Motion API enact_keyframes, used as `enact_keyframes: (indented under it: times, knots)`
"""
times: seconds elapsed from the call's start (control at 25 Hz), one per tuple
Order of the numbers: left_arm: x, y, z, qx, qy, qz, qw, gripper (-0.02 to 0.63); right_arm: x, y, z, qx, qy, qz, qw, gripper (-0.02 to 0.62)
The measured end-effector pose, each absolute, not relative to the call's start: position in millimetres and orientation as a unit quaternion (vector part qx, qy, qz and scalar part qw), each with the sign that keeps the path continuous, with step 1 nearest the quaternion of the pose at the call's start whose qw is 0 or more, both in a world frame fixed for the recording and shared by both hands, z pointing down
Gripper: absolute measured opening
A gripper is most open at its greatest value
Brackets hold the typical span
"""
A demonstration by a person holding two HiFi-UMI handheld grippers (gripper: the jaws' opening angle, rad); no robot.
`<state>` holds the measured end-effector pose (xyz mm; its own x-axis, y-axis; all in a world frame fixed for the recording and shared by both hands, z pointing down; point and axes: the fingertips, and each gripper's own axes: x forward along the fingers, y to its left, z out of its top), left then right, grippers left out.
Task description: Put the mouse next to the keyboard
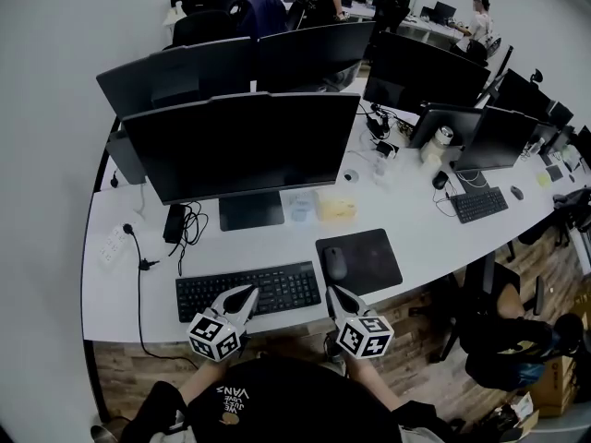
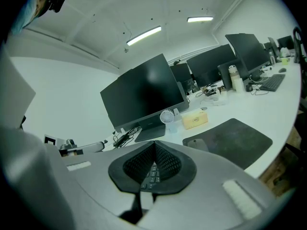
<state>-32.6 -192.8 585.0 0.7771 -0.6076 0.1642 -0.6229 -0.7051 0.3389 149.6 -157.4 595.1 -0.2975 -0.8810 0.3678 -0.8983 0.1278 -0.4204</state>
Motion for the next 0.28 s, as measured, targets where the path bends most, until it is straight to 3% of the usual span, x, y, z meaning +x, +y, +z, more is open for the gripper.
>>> enact_keyframes:
  times: [0.28]
  knots:
    - [-27.8,-193.7,583.4,0.921,-0.338,0.02,0.193,0.003,153.5,-158.4,594.6,0.587,-0.753,0.294,0.019,0.005]
